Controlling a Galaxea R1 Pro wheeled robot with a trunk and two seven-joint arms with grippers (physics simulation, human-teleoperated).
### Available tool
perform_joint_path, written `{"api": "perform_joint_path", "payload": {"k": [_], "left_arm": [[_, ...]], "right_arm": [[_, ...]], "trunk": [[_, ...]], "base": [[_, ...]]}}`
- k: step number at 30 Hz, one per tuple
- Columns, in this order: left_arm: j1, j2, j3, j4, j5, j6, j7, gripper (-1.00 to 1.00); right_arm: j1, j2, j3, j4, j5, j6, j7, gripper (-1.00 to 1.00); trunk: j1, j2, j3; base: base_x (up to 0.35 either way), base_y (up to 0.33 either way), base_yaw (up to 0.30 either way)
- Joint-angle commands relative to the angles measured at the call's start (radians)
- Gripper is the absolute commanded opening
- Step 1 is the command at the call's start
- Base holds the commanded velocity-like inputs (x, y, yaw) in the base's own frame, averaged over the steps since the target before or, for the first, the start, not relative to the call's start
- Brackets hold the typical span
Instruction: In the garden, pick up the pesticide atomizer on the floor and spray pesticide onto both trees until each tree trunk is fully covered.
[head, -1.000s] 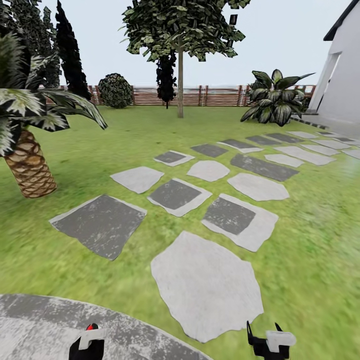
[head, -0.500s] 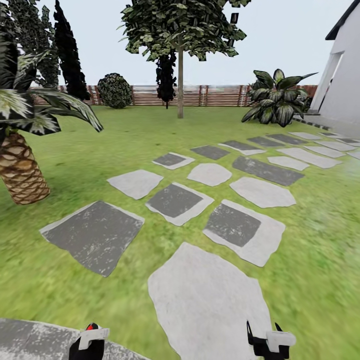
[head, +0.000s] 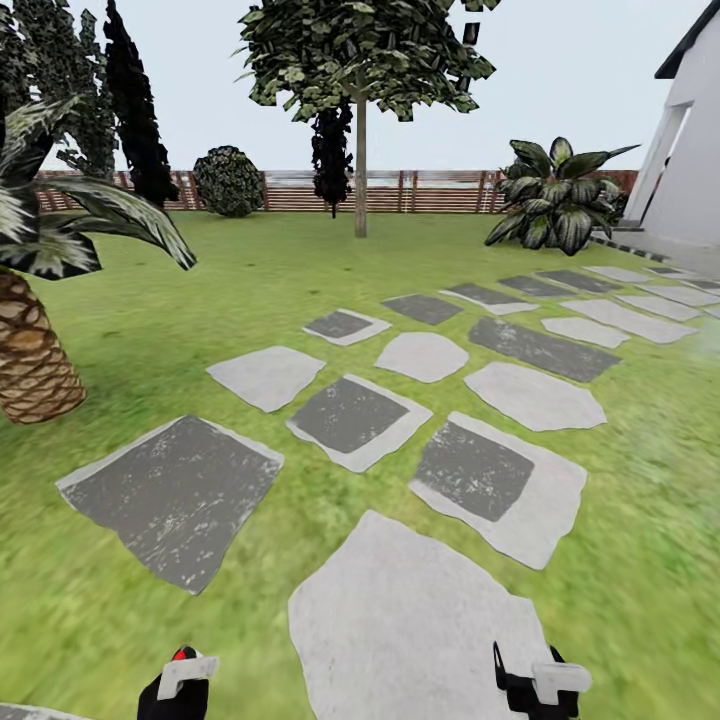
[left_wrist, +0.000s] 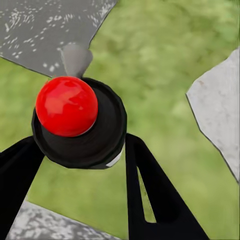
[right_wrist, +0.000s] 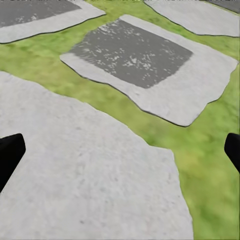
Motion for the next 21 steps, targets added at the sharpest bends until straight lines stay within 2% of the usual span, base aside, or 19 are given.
{"api": "perform_joint_path", "payload": {"k": [1, 21], "left_arm": [[-0.001, 0.000, -0.001, 0.001, 0.004, -0.003, 0.001, -1.00], [-0.001, 0.002, 0.000, 0.001, 0.003, -0.003, 0.001, -1.00]], "right_arm": [[-0.001, 0.000, -0.005, 0.001, 0.011, -0.002, -0.005, 1.00], [-0.001, 0.000, -0.005, 0.001, 0.012, -0.002, -0.005, 1.00]], "trunk": [[0.000, 0.000, -0.001], [0.000, 0.000, -0.001]], "base": [[0.339, 0.000, 0.000], [0.339, 0.000, 0.000]]}}
